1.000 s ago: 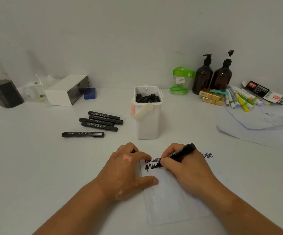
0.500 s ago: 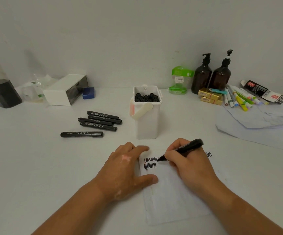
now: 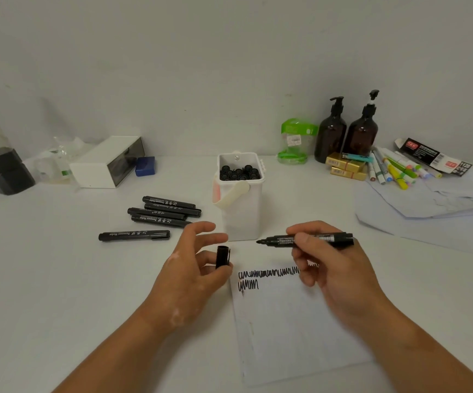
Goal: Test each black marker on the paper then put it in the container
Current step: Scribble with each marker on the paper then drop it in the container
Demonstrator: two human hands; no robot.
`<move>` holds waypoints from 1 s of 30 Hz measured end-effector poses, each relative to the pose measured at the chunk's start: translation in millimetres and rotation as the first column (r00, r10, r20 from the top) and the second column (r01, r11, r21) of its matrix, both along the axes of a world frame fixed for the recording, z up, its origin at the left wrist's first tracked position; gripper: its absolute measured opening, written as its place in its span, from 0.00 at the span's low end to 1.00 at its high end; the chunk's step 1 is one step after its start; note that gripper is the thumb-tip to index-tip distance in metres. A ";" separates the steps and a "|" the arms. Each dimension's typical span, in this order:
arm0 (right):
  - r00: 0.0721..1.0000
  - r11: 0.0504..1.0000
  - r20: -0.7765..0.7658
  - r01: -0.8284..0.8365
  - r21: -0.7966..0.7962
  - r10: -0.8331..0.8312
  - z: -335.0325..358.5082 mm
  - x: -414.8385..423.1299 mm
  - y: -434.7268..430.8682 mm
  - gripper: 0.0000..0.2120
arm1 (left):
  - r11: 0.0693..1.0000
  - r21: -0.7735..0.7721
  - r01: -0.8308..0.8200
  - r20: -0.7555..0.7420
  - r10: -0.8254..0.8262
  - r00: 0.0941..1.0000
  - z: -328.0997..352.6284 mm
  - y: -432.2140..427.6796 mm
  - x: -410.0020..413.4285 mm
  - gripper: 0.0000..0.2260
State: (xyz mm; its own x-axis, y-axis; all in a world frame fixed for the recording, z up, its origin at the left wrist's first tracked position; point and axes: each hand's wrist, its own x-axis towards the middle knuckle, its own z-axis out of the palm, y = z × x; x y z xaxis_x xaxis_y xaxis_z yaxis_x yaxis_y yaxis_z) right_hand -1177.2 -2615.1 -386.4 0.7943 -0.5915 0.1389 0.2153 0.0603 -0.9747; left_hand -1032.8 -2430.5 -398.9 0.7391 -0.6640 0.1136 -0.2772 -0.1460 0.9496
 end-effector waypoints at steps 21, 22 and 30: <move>0.993 0.990 -0.046 -0.112 -0.086 0.108 7.2 -3.7 12.4 0.03 | 0.955 -0.061 0.292 0.067 -0.288 0.955 1.5 1.1 -4.2 0.08; 0.991 0.987 -0.055 -0.128 -0.098 0.123 7.6 -3.7 13.0 0.03 | 0.950 -0.082 0.302 0.053 -0.298 0.953 0.9 0.8 -4.1 0.09; 0.979 0.958 -0.150 -0.171 -0.230 0.139 6.6 -3.2 22.2 0.03 | 0.917 -0.276 0.288 -0.211 -0.350 0.913 -4.5 -2.6 -4.4 0.12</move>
State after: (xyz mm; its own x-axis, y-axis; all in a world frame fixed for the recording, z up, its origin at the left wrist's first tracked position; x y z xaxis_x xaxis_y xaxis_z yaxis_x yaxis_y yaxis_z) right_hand -1180.4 -2592.8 -379.8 0.8942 -0.4216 0.1506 0.0915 -0.1572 -0.9833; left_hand -1037.3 -2433.1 -403.4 0.5167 -0.8457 0.1338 -0.0198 0.1445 0.9893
